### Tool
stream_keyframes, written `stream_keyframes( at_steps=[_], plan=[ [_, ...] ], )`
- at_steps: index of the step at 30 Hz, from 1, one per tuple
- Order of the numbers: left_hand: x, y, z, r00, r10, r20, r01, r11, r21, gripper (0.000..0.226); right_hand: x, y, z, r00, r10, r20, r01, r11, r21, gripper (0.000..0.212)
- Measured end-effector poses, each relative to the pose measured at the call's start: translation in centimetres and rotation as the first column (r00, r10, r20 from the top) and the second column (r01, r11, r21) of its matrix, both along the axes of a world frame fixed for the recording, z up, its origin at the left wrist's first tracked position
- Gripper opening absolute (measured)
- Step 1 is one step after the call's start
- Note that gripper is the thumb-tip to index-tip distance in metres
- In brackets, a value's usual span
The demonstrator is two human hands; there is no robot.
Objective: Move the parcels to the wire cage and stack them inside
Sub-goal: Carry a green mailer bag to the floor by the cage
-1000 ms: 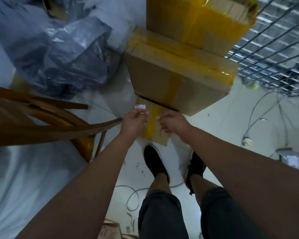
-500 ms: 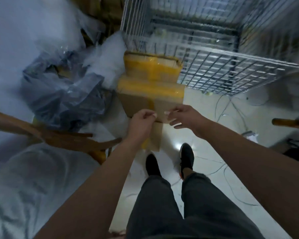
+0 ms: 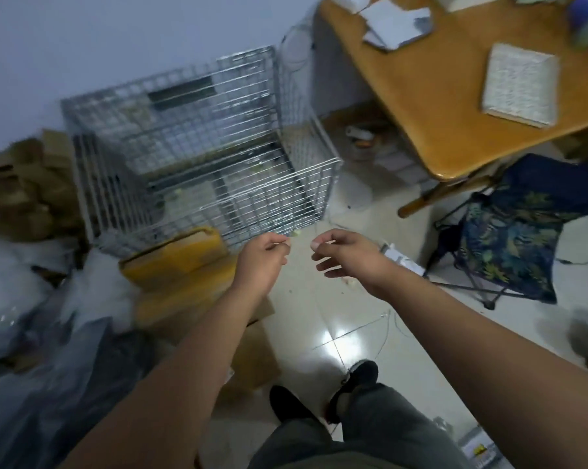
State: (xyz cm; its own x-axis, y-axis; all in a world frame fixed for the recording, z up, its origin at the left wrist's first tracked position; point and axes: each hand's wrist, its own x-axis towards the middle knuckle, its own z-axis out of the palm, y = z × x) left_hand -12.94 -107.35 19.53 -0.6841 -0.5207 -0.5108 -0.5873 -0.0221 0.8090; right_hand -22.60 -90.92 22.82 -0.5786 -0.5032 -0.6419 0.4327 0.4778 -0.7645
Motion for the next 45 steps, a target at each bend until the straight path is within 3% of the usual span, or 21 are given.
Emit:
stream_keyframes(
  at_steps=[11, 21, 26, 32, 40, 45],
  plan=[
    [-16.0, 18.2, 1.9, 0.954, -0.298, -0.004, 0.298, 0.954, -0.036, 0.011, -9.2, 20.3, -0.1, 0.947, -0.32, -0.015, 0.32, 0.947, 0.027, 0.01],
    [-24.3, 33.3, 1.8, 0.78, -0.626, 0.013, 0.626, 0.779, -0.035, 0.012, -11.2, 35.3, 0.8, 0.754, -0.656, 0.001, 0.656, 0.754, 0.016, 0.012],
    [-27.3, 40.8, 1.1, 0.608, -0.794, 0.018, 0.793, 0.607, -0.045, 0.013, -9.6, 41.7, 0.4, 0.547, -0.836, -0.026, 0.837, 0.547, 0.032, 0.009],
    [-28.6, 49.5, 1.4, 0.297, -0.955, 0.014, 0.954, 0.296, -0.037, 0.01, -4.6, 47.0, 0.2, 0.158, -0.987, -0.027, 0.987, 0.157, 0.028, 0.007],
    [-22.2, 58.9, 0.2, -0.132, -0.991, 0.028, 0.991, -0.133, -0.024, 0.01, 6.2, 48.9, -1.5, -0.261, -0.965, -0.001, 0.964, -0.261, 0.044, 0.006],
    [-14.5, 64.2, -1.6, -0.342, -0.937, 0.063, 0.94, -0.342, 0.02, 0.011, 14.6, 50.5, -3.1, -0.451, -0.892, 0.006, 0.89, -0.449, 0.082, 0.003]
  ],
)
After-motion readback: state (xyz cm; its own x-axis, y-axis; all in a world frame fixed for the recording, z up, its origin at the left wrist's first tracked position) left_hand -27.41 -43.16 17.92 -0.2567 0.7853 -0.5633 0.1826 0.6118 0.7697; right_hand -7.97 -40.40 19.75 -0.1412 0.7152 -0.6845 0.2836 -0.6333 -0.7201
